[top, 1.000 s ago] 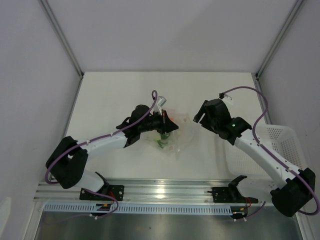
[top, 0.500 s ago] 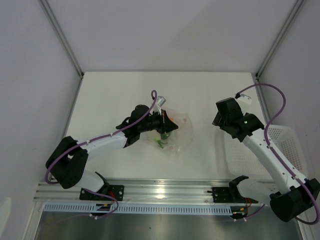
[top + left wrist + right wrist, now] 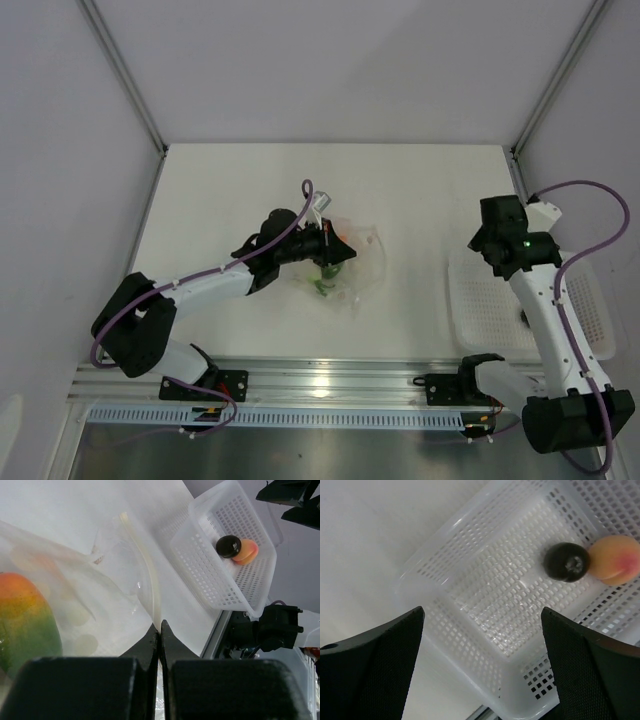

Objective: Place the food in the zip-top bag and seal the zipper
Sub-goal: Pick up the fake fruit from the bin.

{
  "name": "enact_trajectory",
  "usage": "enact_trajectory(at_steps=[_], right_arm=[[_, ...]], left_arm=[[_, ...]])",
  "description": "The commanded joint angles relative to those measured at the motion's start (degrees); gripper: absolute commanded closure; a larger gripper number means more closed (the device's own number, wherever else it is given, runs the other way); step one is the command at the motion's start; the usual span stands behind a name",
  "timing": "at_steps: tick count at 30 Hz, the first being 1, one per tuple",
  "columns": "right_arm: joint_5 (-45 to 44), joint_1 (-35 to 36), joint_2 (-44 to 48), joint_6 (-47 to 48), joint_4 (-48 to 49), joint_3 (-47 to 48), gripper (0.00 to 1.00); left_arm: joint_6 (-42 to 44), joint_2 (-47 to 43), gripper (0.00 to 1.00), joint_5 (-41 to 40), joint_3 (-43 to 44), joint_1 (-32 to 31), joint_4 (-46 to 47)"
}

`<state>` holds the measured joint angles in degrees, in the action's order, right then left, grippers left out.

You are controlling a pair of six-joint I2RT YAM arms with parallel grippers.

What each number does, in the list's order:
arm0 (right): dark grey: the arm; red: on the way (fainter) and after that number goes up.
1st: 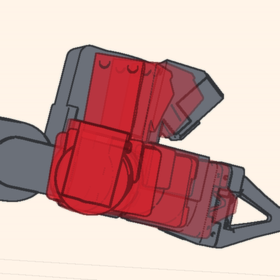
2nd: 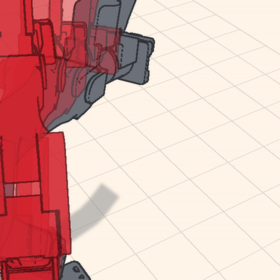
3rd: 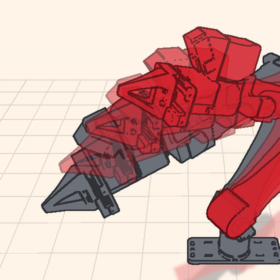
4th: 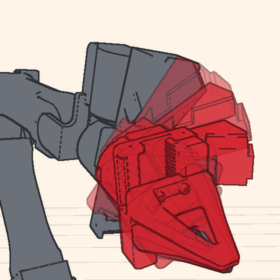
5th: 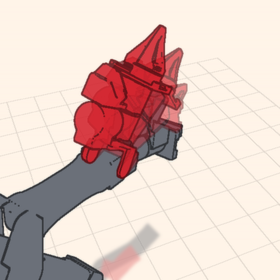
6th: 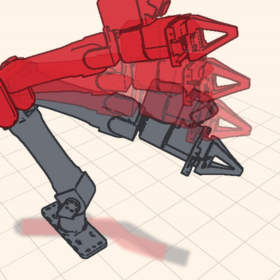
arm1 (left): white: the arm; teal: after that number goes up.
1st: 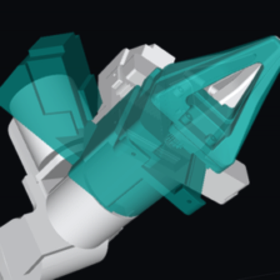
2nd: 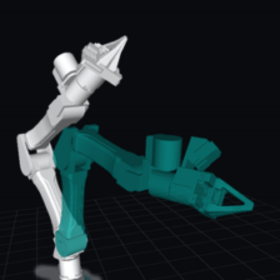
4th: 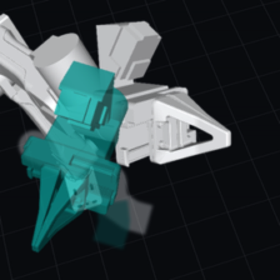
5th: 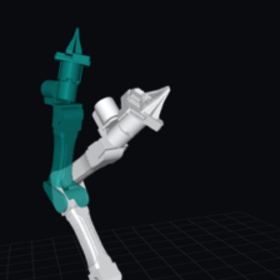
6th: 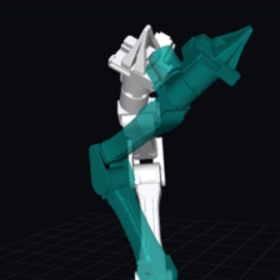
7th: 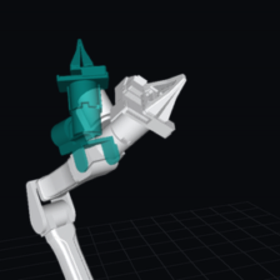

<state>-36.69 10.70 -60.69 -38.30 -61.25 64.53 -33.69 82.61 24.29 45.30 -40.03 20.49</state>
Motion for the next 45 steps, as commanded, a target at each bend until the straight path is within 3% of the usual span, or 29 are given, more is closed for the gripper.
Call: enact_trajectory(at_steps=[1, 13, 16, 27, 45], right_arm=[[1.18, -6.99, 1.36, 1.39, -1.32, 1.3, 0.01], [12.42, -33.08, 1.19, -0.28, 1.75, -7.4, 0.01], [12.61, -36.79, 0.39, -1.68, 2.37, -8.72, 0.01], [12.7, -41.28, -0.92, -9.06, 7.2, -14.52, 0.01], [12.86, -45.5, -6.72, -7.31, 17.57, -18.74, 0.01]], left_arm=[[-0.85, -1.31, 0.99, 1.54, -0.12, 0.74, 3.15], [-1.29, -1.48, 1.0, 2.07, -0.82, 1.18, 3.77], [-1.38, -1.75, 0.99, 2.25, -1.09, 1.36, 4.03], [-1.99, -1.92, 0.99, 3.04, -1.7, 1.89, 4.82], [-3.48, -0.34, 0.99, 5.24, -1.53, 2.41, 7.11]])
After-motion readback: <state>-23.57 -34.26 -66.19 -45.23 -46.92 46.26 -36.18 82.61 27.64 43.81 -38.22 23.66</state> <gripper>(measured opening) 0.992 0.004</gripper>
